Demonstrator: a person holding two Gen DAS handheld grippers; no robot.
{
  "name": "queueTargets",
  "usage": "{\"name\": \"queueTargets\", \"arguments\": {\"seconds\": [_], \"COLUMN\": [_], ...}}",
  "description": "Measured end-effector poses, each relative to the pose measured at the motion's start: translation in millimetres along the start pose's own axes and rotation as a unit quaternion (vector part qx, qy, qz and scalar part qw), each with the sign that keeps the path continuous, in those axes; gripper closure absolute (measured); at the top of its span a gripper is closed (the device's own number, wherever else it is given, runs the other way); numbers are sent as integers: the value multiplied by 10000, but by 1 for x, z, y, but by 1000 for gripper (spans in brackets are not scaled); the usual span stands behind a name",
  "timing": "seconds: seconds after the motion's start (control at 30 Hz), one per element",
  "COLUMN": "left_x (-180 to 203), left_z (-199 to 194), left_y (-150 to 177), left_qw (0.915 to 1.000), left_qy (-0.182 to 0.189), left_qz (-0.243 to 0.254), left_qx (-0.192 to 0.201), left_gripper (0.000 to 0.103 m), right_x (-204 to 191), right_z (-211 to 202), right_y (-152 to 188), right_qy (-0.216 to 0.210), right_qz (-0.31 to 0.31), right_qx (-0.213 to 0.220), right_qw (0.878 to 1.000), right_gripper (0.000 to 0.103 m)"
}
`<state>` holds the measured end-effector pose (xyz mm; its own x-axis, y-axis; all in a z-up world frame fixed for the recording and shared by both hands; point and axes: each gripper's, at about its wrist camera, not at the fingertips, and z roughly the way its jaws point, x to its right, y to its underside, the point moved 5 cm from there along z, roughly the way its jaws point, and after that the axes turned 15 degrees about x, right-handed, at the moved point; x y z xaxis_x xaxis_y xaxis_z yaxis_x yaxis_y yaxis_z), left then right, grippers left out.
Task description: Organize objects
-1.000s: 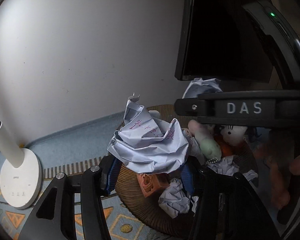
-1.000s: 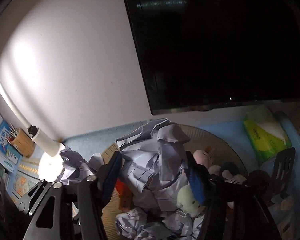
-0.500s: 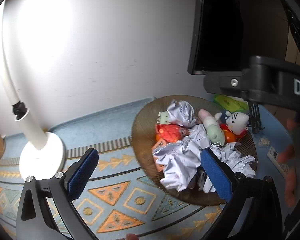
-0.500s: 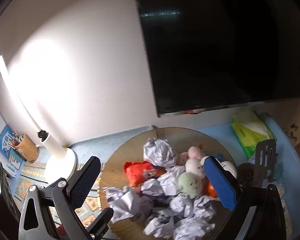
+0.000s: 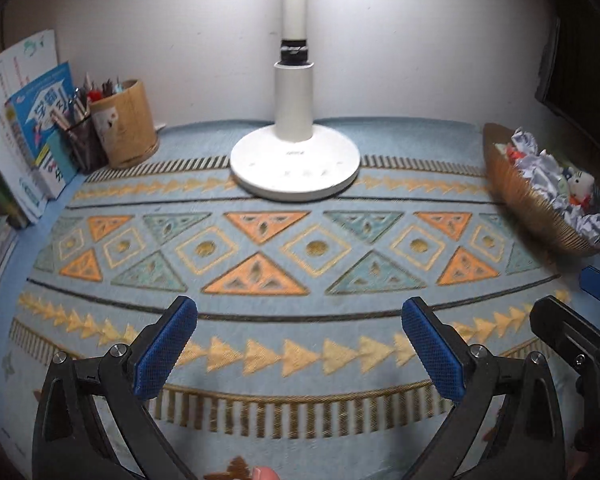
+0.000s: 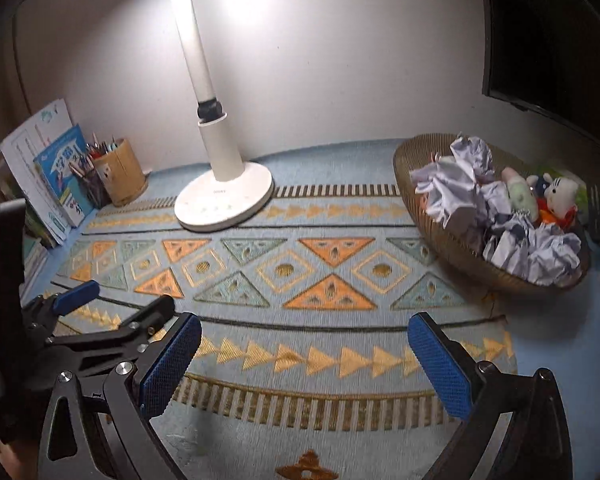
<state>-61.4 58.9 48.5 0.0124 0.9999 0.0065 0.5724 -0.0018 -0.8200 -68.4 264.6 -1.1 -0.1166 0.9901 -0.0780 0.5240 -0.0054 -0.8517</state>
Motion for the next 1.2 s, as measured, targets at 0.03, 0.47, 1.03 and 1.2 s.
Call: {"name": "queueTargets", "arguments": {"seconds": [0.03,0.47,1.03,1.2], "left_x": [-11,-48,-49,-49], "left_z": [1,7,7,7], "left_y": [9,53,52,52], "left_qw": [9999,9985,9985,9985], "left_qy": [-85,-342,-343,-343], "left_qz": [14,-246,-249,-249], "left_qx": [-99,-342,-343,-343], "left_gripper": [0,0,0,0], "right_x": [2,23,22,23], "right_z": [7,25,26,24], "right_y": [14,83,84,85], "right_qy": [137,665,663,662], "right_qz": [-60,-75,-73,-73], "right_qx": [-55,-608,-613,-613], "right_qw": [9999,9959,9959,9959], "right_gripper": [0,0,0,0]}}
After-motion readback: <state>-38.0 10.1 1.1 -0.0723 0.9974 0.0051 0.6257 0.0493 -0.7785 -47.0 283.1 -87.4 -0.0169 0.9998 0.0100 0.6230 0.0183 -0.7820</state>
